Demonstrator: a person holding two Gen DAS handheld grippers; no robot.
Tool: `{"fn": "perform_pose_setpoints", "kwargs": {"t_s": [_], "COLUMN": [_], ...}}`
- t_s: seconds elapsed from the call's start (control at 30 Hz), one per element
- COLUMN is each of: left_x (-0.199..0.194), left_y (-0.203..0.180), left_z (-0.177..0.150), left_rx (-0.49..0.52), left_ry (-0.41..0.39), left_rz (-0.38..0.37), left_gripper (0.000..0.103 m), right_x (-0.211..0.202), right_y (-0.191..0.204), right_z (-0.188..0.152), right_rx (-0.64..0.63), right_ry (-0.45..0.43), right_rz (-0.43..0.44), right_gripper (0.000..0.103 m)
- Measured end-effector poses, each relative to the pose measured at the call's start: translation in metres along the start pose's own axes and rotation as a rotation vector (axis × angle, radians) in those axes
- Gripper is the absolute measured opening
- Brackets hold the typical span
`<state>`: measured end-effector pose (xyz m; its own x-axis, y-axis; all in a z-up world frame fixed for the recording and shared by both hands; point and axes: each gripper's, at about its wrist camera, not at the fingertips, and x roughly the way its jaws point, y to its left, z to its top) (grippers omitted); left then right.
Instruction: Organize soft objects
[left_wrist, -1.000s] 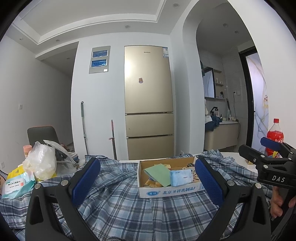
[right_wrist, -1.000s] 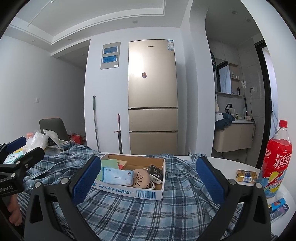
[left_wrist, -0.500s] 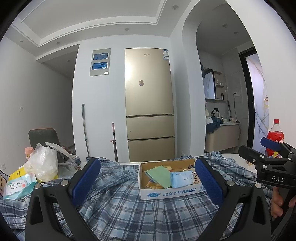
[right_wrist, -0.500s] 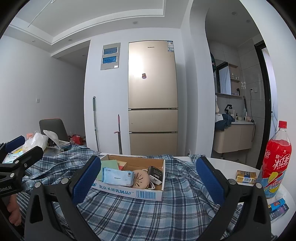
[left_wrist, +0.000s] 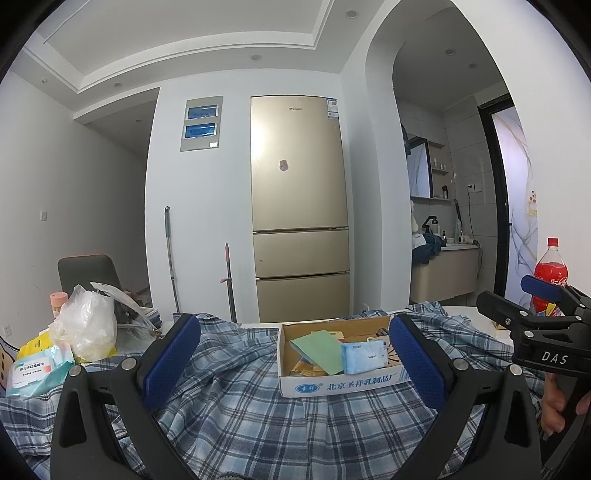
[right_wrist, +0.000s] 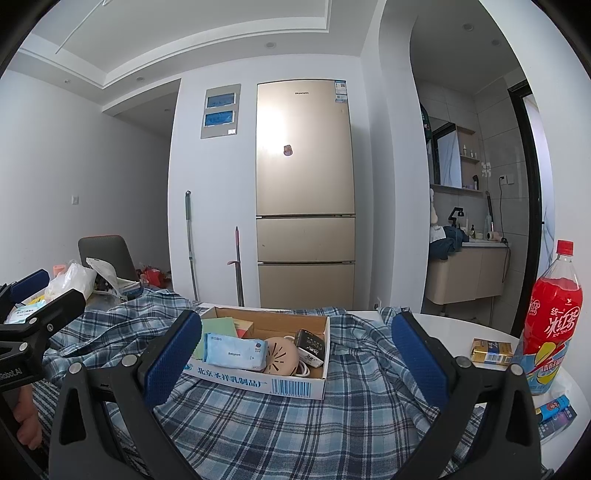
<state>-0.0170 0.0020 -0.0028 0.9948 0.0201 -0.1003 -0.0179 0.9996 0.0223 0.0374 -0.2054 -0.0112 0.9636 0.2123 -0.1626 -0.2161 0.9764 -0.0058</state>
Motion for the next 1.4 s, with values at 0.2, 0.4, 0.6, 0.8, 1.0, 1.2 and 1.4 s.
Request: {"fn": "perform_pose_setpoints", "kwargs": {"t_s": [0.2,0.4,0.6,0.8,1.0,1.2,1.4], "left_x": [-0.0001,-0.0014,-0.0019,-0.0029,-0.003,-0.0029,-0.003], "left_y": [-0.0002,0.0001,0.0004,0.0005,0.0001,0.0002,0.0005], "left_z": [0.0001,-0.0008,0.0001,0.0005,0.0003,0.0002,0.0002], "left_rx": [0.002,0.006,0.005,0.006,0.005,0.006,0.006], "left_ry": [-0.001,-0.006,-0.007,-0.008,-0.008,-0.008,-0.008], "left_rz": [0.0,0.008,0.012,0.012,0.013,0.013,0.013], "left_gripper": [0.103,0.103,0.103,0.103,0.103,0.103,0.103], "right_x": [-0.0001,-0.0006,-0.0005,-0.0006,-0.0006,-0.0006,-0.0005], "right_y": [-0.0001,-0.0001,0.0,0.0001,0.0002,0.0001,0.0001], "right_z": [0.0,-0.0001,-0.0003,-0.0007,-0.0009,-0.0011,-0.0013], "right_rx": [0.0,-0.001,-0.002,-0.002,-0.002,-0.002,-0.002], "right_ry": [0.0,-0.001,-0.001,-0.001,-0.002,-0.002,-0.002], "right_rz": [-0.001,-0.001,-0.001,-0.001,-0.001,-0.001,0.0], "right_gripper": [0.103,0.103,0.103,0.103,0.103,0.103,0.103]}}
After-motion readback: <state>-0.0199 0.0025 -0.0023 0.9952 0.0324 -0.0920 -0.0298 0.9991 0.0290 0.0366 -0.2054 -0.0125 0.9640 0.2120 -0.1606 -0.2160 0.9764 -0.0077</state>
